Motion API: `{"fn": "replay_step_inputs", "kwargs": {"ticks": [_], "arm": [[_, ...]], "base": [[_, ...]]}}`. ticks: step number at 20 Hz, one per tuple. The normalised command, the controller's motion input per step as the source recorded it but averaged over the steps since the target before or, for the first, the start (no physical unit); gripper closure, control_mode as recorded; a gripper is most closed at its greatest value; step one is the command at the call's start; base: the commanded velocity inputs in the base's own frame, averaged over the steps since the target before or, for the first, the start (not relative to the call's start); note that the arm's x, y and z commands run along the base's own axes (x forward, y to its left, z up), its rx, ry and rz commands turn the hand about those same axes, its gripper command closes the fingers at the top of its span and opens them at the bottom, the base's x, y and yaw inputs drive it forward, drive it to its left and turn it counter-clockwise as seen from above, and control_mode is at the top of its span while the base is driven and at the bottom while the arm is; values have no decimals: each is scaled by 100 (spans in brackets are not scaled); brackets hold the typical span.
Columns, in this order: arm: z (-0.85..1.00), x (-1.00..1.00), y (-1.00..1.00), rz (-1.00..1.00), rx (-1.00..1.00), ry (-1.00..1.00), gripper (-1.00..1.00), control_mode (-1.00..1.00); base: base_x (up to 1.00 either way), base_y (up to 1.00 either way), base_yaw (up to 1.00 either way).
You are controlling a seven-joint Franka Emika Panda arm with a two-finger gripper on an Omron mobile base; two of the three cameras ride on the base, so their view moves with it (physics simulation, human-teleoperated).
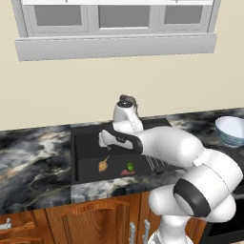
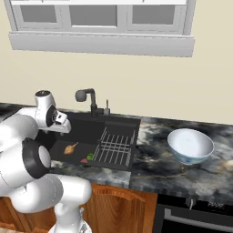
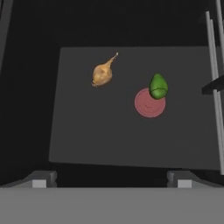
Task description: Remove the onion and avocado from the sink. Then move the bowl and cup from the counter to the sink for washing.
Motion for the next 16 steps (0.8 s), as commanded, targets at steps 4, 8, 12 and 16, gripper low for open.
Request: {"fn": "replay_step_inputs", "kwargs": {"ticks": [4, 8, 12, 16], "arm": [[-8, 9, 0, 0, 0, 0, -100, -100], [-8, 8, 0, 0, 0, -1, -100, -100], [-9, 9, 1, 0, 0, -1, -100, -100], [-9, 8, 2, 0, 0, -2, -100, -100]], "base": [[0, 0, 0], [0, 0, 0], [0, 0, 0], [0, 0, 0]]}}
